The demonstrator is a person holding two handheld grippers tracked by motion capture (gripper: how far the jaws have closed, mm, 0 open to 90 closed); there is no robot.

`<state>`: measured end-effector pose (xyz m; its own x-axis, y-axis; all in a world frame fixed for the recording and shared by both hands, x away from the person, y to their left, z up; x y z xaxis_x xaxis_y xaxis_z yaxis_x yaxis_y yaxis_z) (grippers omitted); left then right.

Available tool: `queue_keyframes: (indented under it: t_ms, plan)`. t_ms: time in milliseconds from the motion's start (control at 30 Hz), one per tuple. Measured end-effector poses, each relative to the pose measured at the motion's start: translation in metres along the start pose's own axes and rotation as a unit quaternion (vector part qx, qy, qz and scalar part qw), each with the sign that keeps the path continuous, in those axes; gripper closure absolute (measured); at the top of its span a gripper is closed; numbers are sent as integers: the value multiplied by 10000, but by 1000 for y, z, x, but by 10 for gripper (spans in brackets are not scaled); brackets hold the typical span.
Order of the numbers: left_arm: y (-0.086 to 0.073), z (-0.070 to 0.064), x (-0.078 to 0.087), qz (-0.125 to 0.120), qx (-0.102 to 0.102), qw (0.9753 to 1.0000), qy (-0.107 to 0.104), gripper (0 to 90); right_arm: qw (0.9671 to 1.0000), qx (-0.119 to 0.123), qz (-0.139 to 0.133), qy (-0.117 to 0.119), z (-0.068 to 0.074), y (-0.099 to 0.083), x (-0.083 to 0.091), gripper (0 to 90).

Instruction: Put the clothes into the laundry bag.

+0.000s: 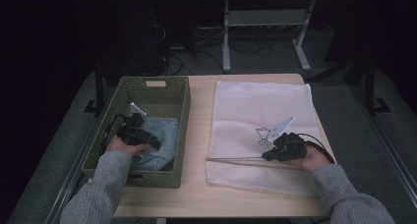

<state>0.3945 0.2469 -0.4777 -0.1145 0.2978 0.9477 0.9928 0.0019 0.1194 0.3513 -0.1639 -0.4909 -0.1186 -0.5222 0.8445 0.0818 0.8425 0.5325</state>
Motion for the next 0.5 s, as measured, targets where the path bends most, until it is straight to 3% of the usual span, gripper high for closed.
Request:
queue_keyframes:
  t_ms: [200,367,500]
  plan:
    - [-3,1,-12,146,-335,9985,411,201,9999,-29,131,-44,0,0,-10,877]
    - [-4,1,-16,150,-456,9966,675,288,9998,-100,133,-64,1,-6,-19,855]
    - [-5,1,-17,148,-507,9956,780,340,9996,-78,249,-92,3,-10,-25,781]
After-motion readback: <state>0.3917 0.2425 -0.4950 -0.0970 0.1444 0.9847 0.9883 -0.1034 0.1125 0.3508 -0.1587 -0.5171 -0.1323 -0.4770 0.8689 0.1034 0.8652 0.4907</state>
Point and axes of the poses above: each handheld gripper's, and its own axes: x roughly backward along the jaws, y roughly out of its top, z roughly to its left, the point moved 8 cm from there along -x, roughly forward along the jaws, and after that the axes turned 14 degrees about x, right-handed, at the moved point
